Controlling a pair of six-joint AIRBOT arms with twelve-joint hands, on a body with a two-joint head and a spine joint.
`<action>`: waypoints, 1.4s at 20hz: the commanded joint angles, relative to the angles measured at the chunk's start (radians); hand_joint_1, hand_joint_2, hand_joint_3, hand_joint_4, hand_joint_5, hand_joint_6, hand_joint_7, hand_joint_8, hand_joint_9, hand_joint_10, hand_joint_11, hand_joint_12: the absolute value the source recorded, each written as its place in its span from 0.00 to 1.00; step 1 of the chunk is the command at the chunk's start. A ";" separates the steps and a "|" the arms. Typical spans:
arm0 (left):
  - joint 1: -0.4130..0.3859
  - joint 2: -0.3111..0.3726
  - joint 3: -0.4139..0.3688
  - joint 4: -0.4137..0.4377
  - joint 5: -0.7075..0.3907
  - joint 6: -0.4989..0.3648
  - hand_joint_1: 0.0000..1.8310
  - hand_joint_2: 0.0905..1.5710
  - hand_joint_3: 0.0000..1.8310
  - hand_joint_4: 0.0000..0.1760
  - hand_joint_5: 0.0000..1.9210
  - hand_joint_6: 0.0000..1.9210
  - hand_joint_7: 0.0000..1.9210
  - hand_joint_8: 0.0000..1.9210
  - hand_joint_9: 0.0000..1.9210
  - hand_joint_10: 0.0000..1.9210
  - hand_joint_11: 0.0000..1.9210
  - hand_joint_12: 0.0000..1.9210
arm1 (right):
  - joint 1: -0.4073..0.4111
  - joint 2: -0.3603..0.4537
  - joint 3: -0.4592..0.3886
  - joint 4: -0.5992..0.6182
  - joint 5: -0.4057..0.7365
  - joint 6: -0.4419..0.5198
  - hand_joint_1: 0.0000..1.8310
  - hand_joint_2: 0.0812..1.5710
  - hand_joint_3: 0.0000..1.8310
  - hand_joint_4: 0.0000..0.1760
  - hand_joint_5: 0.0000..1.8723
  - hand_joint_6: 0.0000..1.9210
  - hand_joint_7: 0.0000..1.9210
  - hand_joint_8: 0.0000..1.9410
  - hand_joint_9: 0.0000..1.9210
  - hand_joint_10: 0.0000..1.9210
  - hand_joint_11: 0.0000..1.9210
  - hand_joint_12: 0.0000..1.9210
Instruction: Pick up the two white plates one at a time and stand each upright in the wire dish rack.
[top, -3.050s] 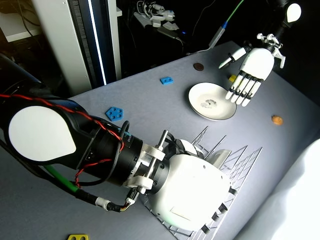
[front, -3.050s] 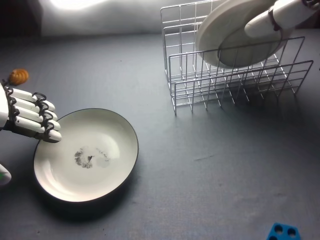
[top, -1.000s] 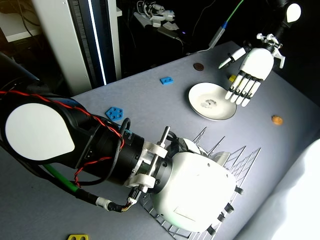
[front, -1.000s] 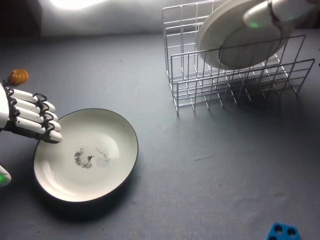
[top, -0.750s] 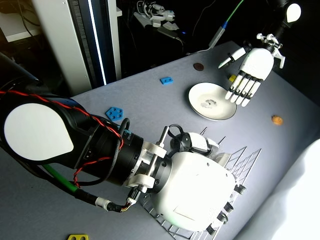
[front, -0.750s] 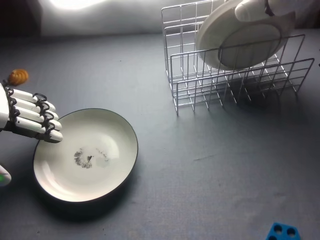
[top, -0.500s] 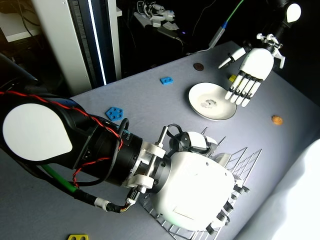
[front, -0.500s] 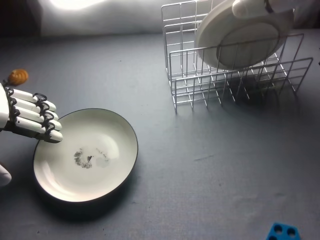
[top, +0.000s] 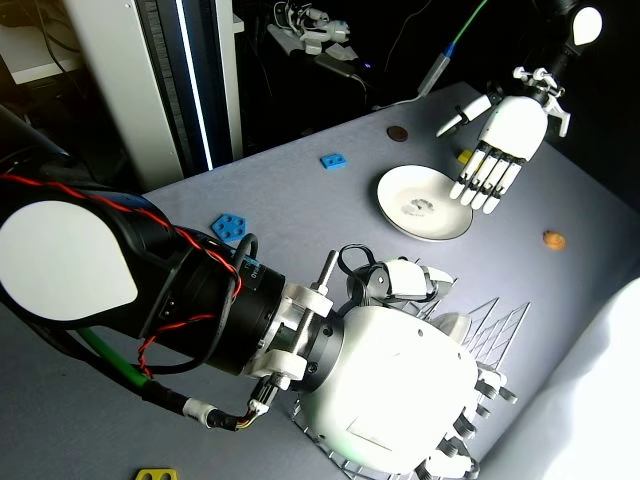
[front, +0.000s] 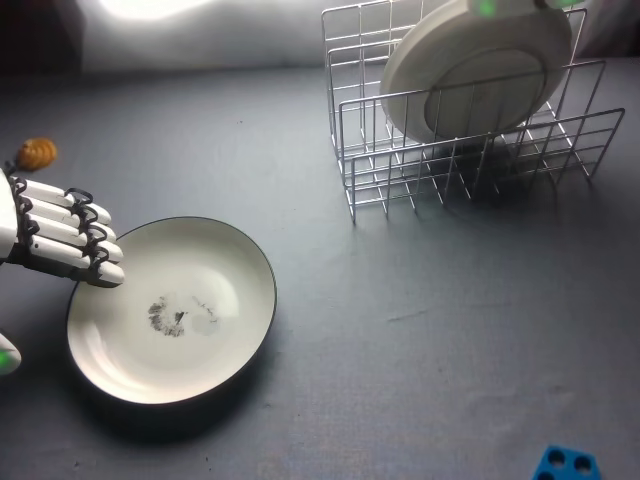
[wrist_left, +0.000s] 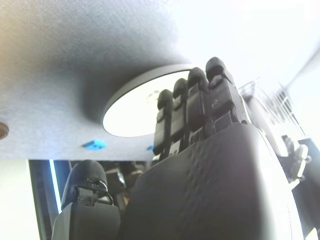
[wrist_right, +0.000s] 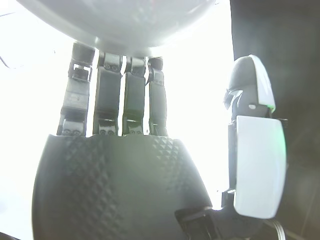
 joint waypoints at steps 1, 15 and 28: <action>0.002 0.004 0.003 -0.058 -0.027 0.001 0.00 0.71 0.00 0.00 0.07 0.00 0.05 0.00 0.03 0.00 0.00 0.03 | 0.022 0.013 0.005 0.023 0.073 0.006 0.33 0.64 0.00 0.00 0.29 0.00 0.36 0.00 0.36 0.00 0.09 0.59; 0.111 -0.020 -0.004 -0.058 -0.004 0.028 0.00 0.71 0.00 0.00 0.07 0.00 0.06 0.00 0.05 0.00 0.01 0.04 | 0.113 0.033 -0.010 0.023 0.189 -0.062 0.33 0.65 0.00 0.00 0.29 0.00 0.36 0.00 0.34 0.00 0.08 0.57; 0.115 -0.024 -0.005 -0.056 -0.003 0.030 0.00 0.71 0.00 0.00 0.06 0.00 0.05 0.00 0.03 0.00 0.00 0.01 | 0.130 0.026 -0.252 0.204 0.206 -0.802 0.66 0.59 0.00 0.00 0.04 0.00 0.05 0.00 0.03 0.00 0.00 0.12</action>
